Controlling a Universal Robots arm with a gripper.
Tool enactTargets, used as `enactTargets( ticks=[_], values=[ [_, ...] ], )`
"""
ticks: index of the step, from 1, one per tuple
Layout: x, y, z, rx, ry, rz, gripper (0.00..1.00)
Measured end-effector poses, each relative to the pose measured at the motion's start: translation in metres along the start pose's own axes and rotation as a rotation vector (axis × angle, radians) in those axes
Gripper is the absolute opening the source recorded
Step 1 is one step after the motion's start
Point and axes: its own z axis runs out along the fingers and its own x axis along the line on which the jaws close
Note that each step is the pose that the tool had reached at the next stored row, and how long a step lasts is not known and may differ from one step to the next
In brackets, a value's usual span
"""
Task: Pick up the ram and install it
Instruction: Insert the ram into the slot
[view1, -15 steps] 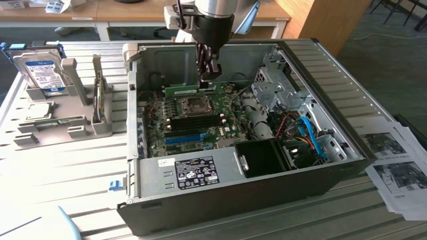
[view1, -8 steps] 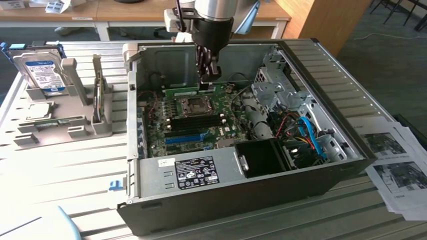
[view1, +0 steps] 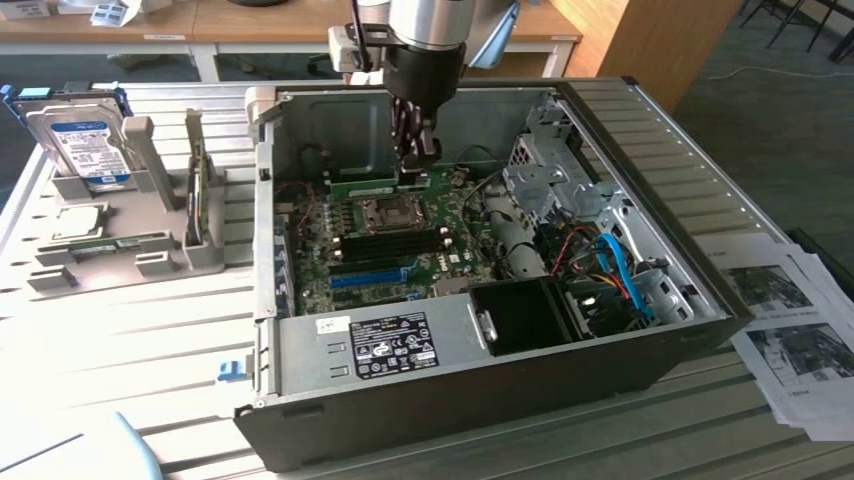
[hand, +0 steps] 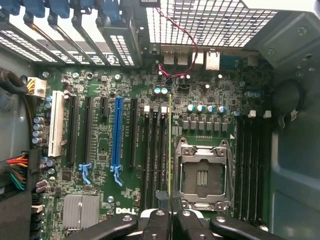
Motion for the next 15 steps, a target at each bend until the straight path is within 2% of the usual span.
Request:
enactTargets(
  ticks=[15],
  values=[
    [-0.0001,-0.0005,0.0101,-0.0001,0.0001,0.0,0.11]
  ],
)
